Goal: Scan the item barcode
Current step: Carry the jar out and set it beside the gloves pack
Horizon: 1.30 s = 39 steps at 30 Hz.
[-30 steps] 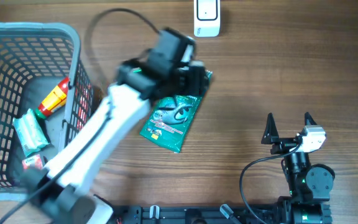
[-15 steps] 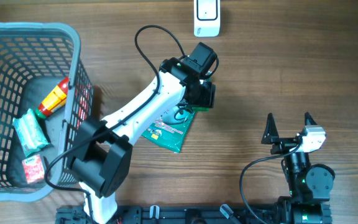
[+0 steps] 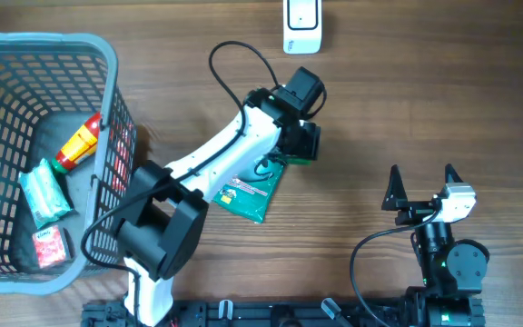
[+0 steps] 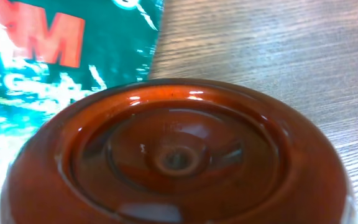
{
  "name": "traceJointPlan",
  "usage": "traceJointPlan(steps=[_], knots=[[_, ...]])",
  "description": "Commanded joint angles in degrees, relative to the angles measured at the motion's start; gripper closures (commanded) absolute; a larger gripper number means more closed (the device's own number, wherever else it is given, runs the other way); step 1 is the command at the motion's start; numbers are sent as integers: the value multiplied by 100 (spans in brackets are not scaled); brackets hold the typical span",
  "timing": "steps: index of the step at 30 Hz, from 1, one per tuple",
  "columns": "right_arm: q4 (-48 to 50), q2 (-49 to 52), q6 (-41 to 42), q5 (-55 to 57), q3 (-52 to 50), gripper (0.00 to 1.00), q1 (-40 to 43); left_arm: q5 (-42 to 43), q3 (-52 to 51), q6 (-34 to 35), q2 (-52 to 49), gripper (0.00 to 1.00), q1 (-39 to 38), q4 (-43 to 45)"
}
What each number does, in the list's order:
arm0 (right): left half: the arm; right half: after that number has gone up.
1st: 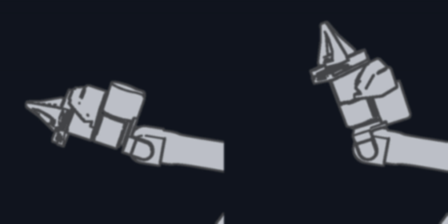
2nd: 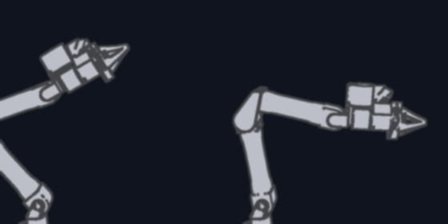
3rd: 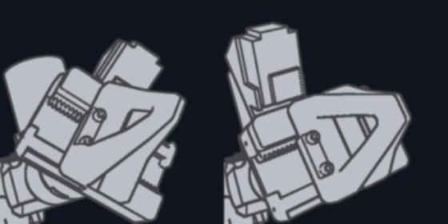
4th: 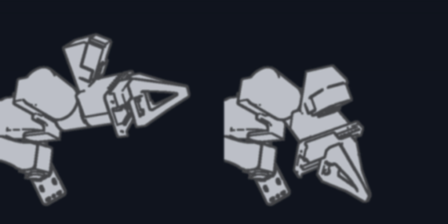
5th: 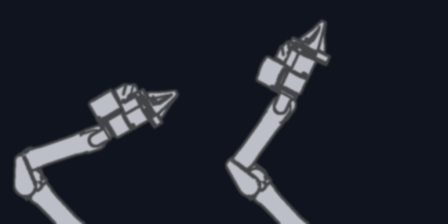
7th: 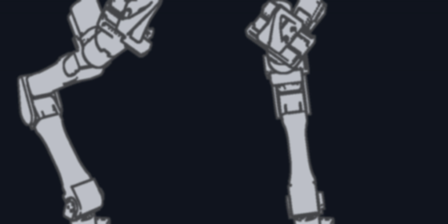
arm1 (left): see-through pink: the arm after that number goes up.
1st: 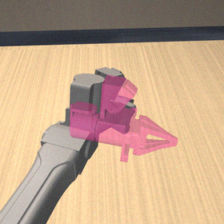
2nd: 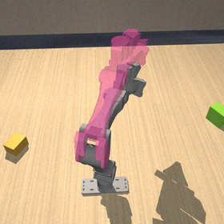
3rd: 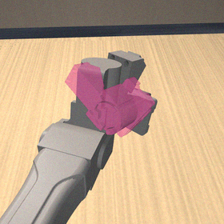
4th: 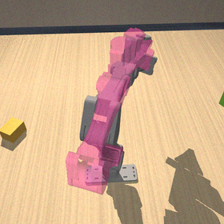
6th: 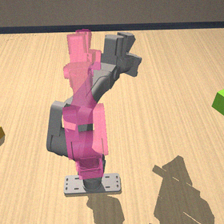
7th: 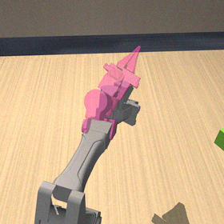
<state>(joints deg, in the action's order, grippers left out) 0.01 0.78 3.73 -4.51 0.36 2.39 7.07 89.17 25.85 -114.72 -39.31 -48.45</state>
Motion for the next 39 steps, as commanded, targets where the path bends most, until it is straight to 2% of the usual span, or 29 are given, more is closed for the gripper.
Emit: traceJointPlan(steps=[1,10,17,19,21,28,39], knots=[[26,-35,-70,-70,-7,0,4,-57,85,31,-192,33,-175,157],[26,-35,-70,-72,-7,0,4,-52,85,33,-719,31,-337,190],[26,-35,-70,-70,-7,0,4,-52,85,33,-726,13,-369,173],[26,-35,-70,-70,-7,0,4,-52,87,33,-680,1,-369,151],[28,-35,-70,-70,-7,0,4,-52,87,33,-590,0,-369,131],[26,-35,-70,-70,-7,0,4,-195,87,33,297,0,-313,116],[26,-35,-70,-72,-7,0,4,-1805,87,-11,2455,0,393,-774]])
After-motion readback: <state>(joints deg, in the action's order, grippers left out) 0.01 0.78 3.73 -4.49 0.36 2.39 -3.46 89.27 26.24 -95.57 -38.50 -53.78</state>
